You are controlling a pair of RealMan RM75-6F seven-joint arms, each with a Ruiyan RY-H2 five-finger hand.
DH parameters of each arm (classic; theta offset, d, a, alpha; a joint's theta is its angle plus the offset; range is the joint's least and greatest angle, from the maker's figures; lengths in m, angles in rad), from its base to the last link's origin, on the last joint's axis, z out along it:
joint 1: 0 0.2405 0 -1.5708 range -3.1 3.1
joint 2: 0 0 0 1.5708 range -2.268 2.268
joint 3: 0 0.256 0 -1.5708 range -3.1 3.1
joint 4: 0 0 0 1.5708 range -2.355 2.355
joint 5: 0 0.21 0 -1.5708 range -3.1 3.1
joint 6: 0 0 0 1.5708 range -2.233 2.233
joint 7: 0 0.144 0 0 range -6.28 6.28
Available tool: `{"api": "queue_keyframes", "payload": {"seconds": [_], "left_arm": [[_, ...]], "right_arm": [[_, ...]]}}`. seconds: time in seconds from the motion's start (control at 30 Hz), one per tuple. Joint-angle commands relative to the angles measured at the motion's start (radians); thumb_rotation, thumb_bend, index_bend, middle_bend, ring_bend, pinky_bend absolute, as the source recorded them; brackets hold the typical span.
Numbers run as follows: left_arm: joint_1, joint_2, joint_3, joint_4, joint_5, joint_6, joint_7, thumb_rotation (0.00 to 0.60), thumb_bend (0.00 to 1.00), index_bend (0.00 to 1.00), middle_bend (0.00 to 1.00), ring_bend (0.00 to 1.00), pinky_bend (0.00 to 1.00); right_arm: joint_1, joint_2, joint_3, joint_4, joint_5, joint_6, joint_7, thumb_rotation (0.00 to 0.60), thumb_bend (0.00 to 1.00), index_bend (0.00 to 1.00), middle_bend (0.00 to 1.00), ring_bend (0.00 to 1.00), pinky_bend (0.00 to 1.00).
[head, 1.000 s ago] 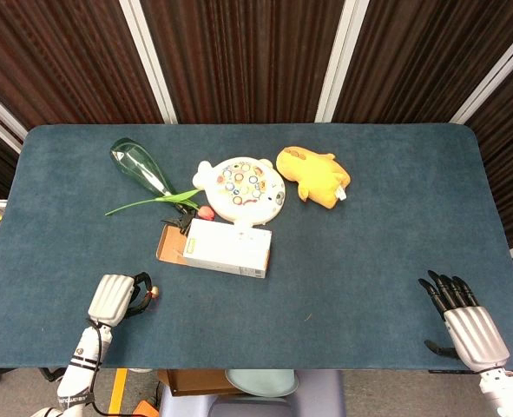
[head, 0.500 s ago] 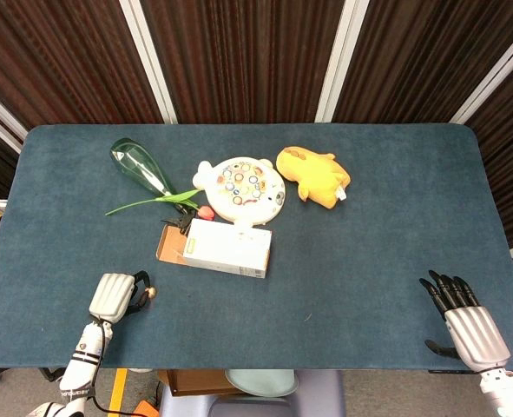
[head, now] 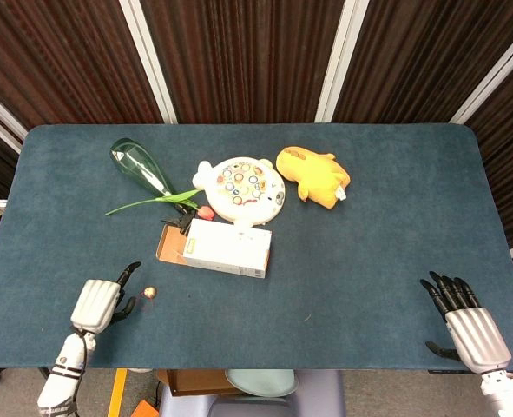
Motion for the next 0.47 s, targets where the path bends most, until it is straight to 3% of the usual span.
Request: {"api": "queue_keyframes", "payload": {"seconds": [0.03, 0.1, 0.2, 0.3, 0.47], "left_arm": [[0.118, 0.182, 0.119, -0.119, 0.146, 0.186, -0.145, 0.600, 0.41, 0.03, 0.21, 0.21, 0.40], [0.172, 0.238, 0.167, -0.124, 0.207, 0.281, -0.224, 0.600, 0.41, 0.02, 0.06, 0.04, 0.21], [0.266, 0.281, 0.204, -0.080, 0.248, 0.434, -0.322, 0.600, 0.41, 0.01, 0.00, 0.00, 0.07], [0.296, 0.299, 0.193, -0.039, 0.262, 0.492, -0.332, 0.600, 0.41, 0.01, 0.00, 0.00, 0.02], [0.308, 0.302, 0.165, -0.022, 0.234, 0.472, -0.283, 0.600, 0.41, 0.00, 0.00, 0.00, 0.00]], "right_arm": [[-0.008, 0.003, 0.003, -0.003, 0.008, 0.011, -0.006, 0.600, 0.24, 0.00, 0.00, 0.00, 0.00], [-0.016, 0.002, 0.005, -0.005, 0.015, 0.021, -0.017, 0.600, 0.24, 0.00, 0.00, 0.00, 0.00], [-0.031, -0.003, 0.006, -0.008, 0.018, 0.043, -0.043, 0.600, 0.24, 0.00, 0.00, 0.00, 0.00], [-0.040, -0.011, 0.005, -0.004, 0.005, 0.062, -0.060, 0.600, 0.24, 0.00, 0.00, 0.00, 0.00], [-0.045, -0.024, -0.004, -0.007, -0.006, 0.057, -0.093, 0.600, 0.24, 0.00, 0.00, 0.00, 0.00]]}}
